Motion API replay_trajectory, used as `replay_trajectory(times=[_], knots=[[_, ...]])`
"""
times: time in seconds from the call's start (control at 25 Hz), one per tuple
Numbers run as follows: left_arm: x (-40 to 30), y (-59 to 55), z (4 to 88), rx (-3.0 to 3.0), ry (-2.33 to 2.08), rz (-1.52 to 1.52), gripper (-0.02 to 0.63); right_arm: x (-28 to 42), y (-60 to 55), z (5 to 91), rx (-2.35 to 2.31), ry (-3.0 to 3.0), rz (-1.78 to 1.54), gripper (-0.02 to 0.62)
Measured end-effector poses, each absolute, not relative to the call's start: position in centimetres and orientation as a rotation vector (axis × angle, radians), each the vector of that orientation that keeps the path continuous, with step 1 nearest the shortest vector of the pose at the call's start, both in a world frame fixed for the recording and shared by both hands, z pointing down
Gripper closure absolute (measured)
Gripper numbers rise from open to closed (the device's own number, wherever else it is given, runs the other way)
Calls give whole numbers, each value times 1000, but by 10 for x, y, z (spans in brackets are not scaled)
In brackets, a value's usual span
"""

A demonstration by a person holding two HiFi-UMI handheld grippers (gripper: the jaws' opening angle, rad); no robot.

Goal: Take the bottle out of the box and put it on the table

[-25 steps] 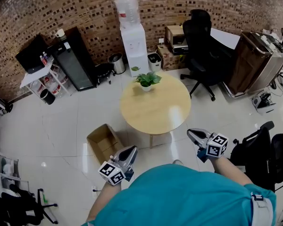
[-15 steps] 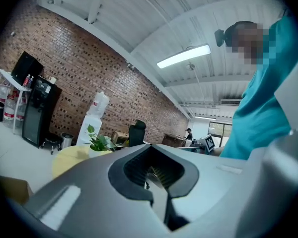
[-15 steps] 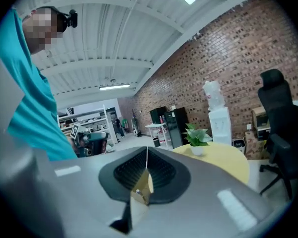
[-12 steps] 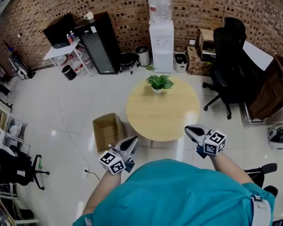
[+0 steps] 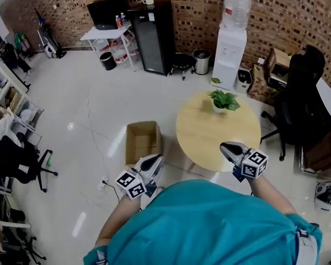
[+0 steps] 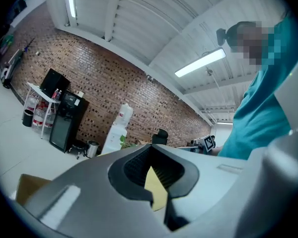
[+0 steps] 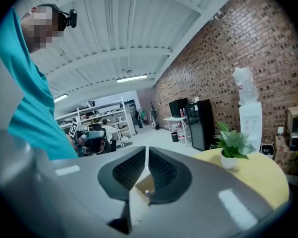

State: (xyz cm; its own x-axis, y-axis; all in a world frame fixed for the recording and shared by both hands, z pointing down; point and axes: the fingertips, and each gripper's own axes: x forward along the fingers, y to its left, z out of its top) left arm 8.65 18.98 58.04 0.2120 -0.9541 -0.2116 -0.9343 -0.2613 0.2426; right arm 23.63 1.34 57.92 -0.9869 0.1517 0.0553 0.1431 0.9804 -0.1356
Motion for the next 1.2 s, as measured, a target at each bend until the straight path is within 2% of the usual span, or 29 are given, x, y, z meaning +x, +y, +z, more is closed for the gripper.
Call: replay_trajectory(times=[0.36,0.64,0.92,1.2], knots=[[-76,271,601,2294,-1986,-472,606,74,48,585,-264,-3037,214,572],[-146,257,644,2213,-2015,-415,606,-16,32,621,-365,-2987,224,568],[-209,204,688,2043,-2075,-408,606,-101,-26,670,-531,-2953,245,566],[-272,57,699,1732,-2176,-292,606,-201,-161,682,-846,-2849,183,555]])
